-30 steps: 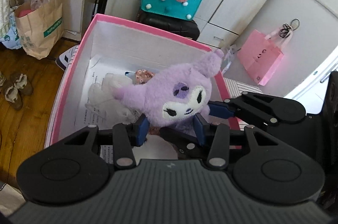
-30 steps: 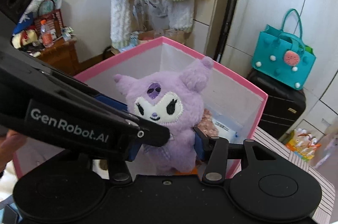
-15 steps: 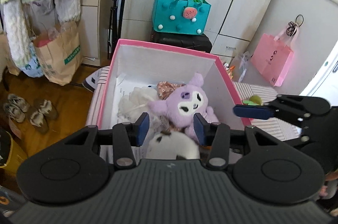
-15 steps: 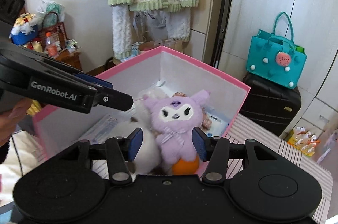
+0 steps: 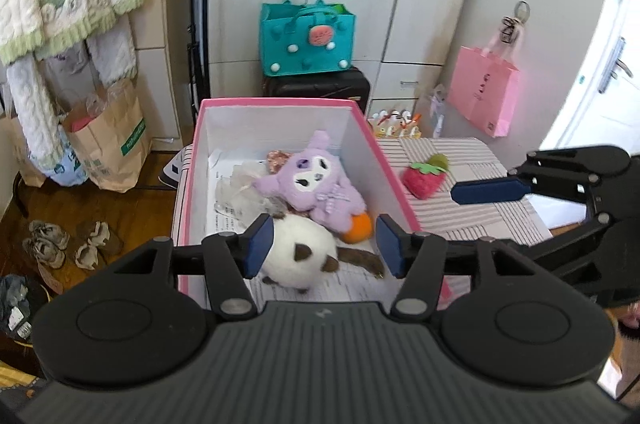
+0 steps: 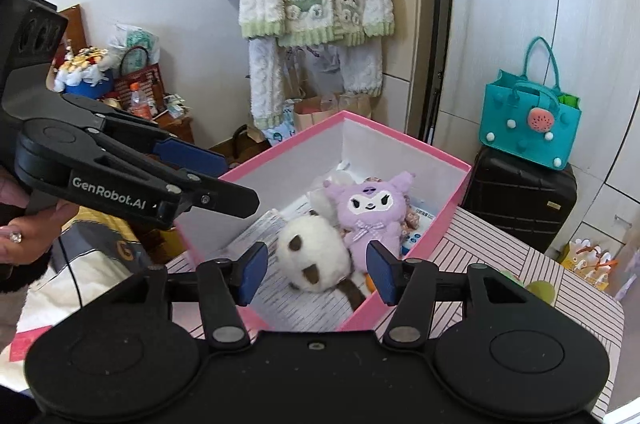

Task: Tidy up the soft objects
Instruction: 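Open both grippers to drop the purple plush into the box, then withdraw both grippers from the box back toward the table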

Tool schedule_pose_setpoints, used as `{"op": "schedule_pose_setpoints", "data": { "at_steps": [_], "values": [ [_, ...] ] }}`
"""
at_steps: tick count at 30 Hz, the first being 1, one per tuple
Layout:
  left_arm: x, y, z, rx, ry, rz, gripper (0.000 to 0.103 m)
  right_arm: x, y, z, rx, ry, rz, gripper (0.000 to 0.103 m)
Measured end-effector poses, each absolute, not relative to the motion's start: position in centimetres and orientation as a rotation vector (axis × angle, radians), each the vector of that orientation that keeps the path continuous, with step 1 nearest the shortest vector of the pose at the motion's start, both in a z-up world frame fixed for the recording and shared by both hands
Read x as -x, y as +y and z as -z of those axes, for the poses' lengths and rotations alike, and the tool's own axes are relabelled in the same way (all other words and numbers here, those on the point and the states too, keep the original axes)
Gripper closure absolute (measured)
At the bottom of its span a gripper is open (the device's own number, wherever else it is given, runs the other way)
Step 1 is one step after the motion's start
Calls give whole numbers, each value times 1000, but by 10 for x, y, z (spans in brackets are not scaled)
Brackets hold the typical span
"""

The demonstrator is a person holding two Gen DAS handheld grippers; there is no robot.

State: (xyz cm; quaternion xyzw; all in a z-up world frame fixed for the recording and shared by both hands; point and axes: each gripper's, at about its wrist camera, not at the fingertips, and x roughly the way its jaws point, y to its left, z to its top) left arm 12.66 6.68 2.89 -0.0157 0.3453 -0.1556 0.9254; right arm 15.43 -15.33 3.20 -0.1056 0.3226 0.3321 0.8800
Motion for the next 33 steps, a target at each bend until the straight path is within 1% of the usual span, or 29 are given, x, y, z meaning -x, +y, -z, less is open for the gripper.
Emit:
{"op": "schedule_pose_setpoints", "data": {
  "at_steps": [10,14,20,25,33],
  "values": [
    [-72,60,-36,-6,677,385,38,-108,-175,-42,223,645,-673,42],
    [-57,53,-35,-31,669,409,37,-91,-182,-39,240,635,-663,42],
    [-37,40,-25,-97,667,451,36,-62,-196,-34,278,618,-629,39],
    [-28,27,-12,-118,681,477,34,-51,-217,-23,263,633,-614,36],
    [-24,4,17,-169,684,474,33,-48,-247,12,246,657,-538,36]
  ]
}}
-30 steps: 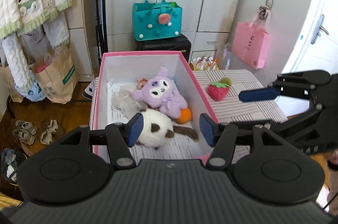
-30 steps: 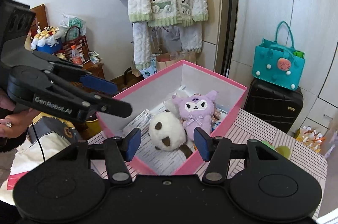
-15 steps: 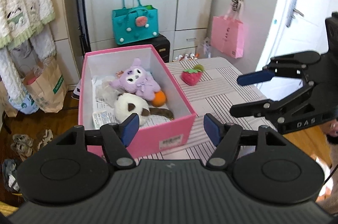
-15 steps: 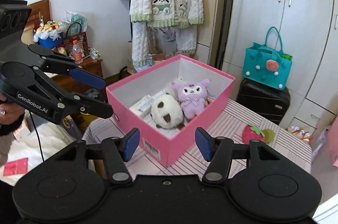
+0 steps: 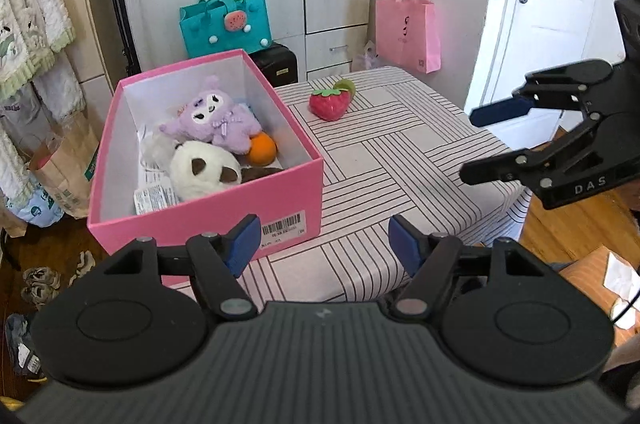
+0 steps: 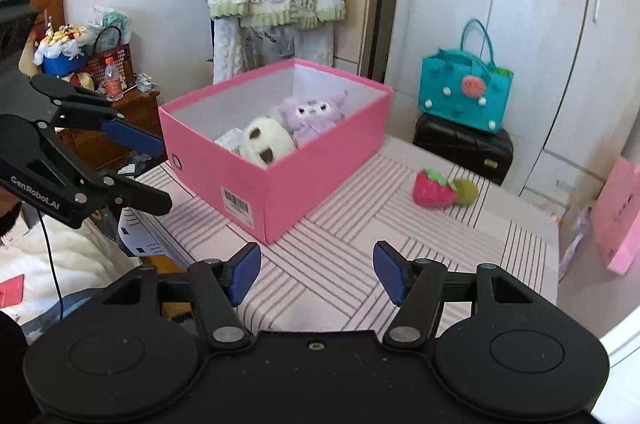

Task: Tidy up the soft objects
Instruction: 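Withdraw both grippers from the box back toward the table, then grasp the red strawberry plush with the left gripper while the right gripper grasps the green sponge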

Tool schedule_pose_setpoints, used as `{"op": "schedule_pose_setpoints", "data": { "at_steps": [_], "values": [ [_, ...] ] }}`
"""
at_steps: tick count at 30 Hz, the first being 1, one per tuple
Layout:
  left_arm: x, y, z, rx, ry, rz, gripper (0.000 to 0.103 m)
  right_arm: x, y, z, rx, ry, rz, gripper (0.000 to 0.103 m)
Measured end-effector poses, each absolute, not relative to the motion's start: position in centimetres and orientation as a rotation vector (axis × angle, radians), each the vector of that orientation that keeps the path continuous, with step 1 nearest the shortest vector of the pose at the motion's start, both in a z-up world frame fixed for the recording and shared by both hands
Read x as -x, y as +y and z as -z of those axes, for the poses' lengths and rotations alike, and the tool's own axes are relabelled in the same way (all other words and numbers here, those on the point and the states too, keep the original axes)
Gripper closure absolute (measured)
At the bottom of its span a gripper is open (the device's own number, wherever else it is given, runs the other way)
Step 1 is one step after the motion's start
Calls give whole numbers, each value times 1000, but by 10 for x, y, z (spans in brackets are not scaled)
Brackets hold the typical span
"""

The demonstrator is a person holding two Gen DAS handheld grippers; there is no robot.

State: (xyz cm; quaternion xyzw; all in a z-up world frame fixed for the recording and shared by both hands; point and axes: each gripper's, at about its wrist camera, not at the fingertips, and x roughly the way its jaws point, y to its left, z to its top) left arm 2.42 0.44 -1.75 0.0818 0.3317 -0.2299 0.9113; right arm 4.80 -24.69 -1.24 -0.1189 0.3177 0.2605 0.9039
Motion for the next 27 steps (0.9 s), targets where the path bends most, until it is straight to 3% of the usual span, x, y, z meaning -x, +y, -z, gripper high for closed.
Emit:
{"op": "schedule_pose_setpoints", "data": {
  "at_steps": [13,25,27],
  "values": [
    [-37,-50,15,-107,528,462,31,-81,-306,22,155,602,-504,35],
    [-86,-120,28,-81,522,461,30,-134,-360,29,86,575,-483,34],
    [-94,-132,28,-73,503,438,27,-144,-368,33,81,558,-483,30]
  ]
}}
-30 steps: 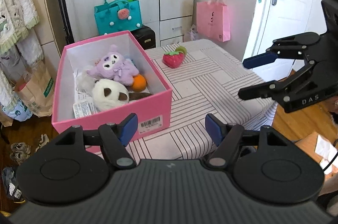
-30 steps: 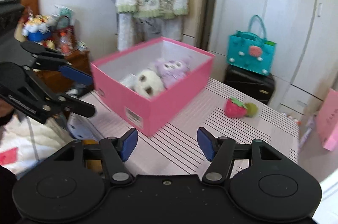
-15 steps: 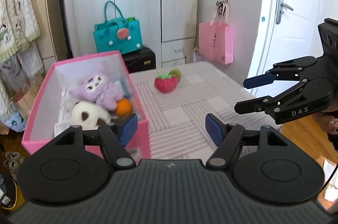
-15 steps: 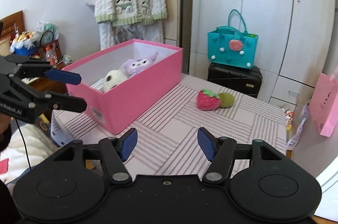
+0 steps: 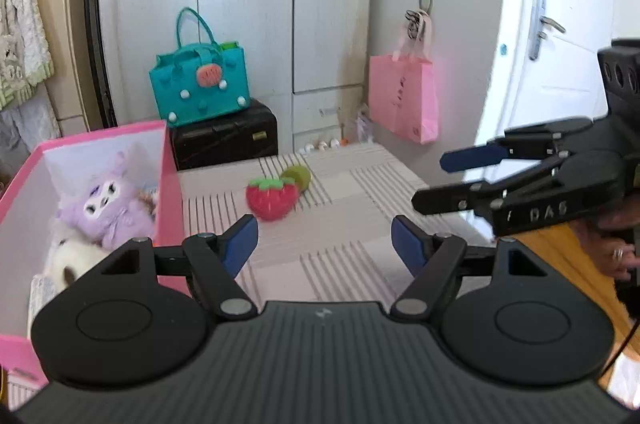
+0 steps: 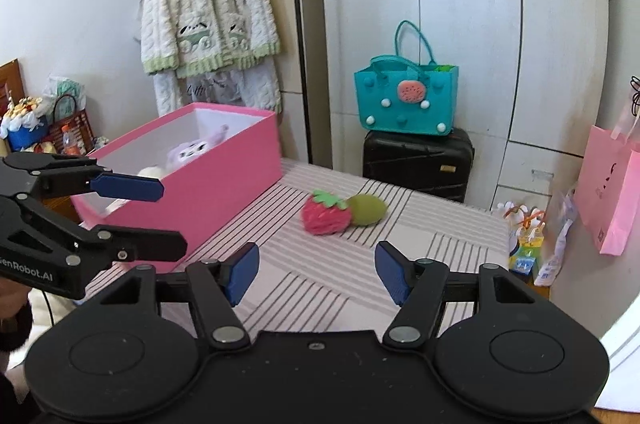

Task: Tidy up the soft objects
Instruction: 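Grasp the red strawberry plush with the left gripper while the right gripper grasps the green sponge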

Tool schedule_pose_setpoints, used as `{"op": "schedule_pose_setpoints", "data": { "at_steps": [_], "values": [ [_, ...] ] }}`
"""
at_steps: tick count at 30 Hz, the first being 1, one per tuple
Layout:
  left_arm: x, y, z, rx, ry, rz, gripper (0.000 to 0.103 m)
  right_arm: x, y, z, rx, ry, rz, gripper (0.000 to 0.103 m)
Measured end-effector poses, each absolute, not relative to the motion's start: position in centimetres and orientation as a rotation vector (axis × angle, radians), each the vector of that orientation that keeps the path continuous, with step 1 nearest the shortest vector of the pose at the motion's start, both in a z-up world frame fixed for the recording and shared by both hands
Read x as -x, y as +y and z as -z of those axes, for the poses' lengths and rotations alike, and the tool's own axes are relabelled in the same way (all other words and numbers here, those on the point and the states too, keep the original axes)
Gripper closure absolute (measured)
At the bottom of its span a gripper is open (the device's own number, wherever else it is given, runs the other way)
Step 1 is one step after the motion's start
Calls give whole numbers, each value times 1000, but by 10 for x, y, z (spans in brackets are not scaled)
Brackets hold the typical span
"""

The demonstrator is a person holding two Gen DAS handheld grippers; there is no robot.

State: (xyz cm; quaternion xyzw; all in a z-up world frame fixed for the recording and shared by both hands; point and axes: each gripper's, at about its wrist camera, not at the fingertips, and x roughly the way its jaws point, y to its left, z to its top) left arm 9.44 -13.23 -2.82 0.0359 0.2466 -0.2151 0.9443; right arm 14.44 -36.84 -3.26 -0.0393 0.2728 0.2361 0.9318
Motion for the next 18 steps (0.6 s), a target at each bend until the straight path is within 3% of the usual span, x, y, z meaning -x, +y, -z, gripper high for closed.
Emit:
{"op": "schedule_pose_setpoints", "data": {
  "at_steps": [18],
  "values": [
    [-191,-191,75,-82,572,246,25,-270,-396,76,41,617,-503,28]
  ]
}}
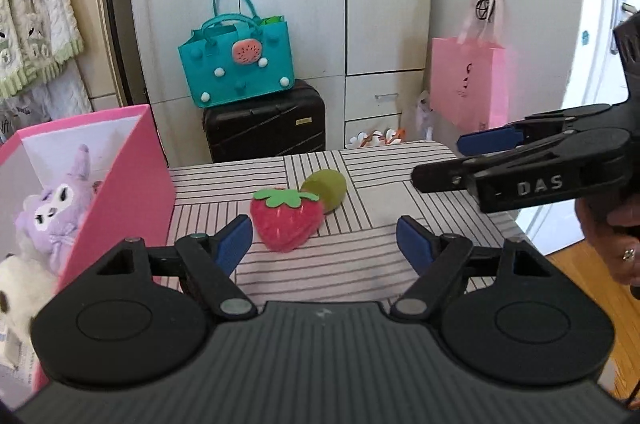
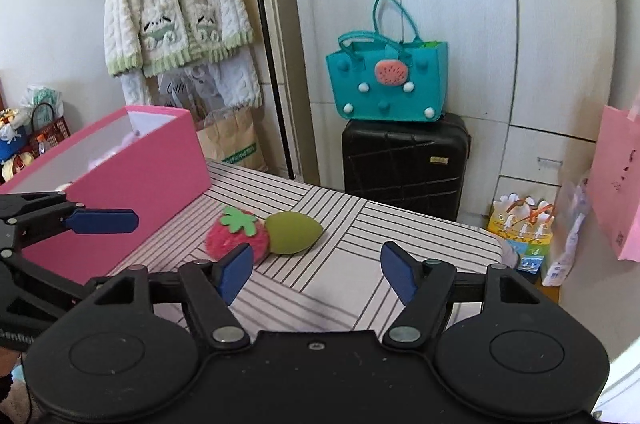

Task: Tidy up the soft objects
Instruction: 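Grasp the red strawberry plush with the left gripper while the right gripper grasps the green sponge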

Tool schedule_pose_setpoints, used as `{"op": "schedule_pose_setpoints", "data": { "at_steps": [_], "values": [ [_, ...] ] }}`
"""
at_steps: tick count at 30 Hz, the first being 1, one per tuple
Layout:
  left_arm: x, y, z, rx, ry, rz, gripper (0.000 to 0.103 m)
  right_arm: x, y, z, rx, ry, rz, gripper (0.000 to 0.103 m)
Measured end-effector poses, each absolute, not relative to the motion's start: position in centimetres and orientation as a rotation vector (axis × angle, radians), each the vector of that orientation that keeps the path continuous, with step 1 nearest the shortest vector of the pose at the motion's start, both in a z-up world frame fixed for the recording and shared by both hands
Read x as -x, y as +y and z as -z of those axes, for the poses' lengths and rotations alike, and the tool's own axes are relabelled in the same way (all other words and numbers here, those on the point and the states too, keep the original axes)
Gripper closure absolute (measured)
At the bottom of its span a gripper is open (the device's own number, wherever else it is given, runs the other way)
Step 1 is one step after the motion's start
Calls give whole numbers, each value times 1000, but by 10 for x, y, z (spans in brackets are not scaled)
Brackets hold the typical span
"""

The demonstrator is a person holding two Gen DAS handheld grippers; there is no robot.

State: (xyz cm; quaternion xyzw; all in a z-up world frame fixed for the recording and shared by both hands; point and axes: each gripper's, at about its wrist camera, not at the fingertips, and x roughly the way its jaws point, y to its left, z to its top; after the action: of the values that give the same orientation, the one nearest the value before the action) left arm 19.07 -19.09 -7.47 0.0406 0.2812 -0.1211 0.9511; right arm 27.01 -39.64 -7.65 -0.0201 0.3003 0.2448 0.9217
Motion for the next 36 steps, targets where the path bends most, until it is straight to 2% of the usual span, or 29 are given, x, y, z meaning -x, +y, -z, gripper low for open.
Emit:
{"op": "schedule_pose_setpoints", "data": {
  "at_steps": [5,7,9,14,18,26,36],
  "values": [
    [-217,-197,89,-91,611,201,30,-303,-388,93,21,675,-558,28],
    [-227,-196,96,-91,661,193,40,-313,-382,98,24,692,-563,28],
    [-235,-192,100,-71,685,183,44,-322,-378,103,13,702,-582,28],
    [-242,-182,102,-3,662,155,44,-343,-369,110,-45,722,-648,29],
    [-247,-172,102,74,664,129,45,-358,-363,118,-76,758,-662,41],
    [-255,-168,108,145,689,132,47,-359,-362,126,-55,754,-695,54],
    [-273,-179,120,103,739,102,44,-339,-394,113,-31,717,-554,55]
  ]
}}
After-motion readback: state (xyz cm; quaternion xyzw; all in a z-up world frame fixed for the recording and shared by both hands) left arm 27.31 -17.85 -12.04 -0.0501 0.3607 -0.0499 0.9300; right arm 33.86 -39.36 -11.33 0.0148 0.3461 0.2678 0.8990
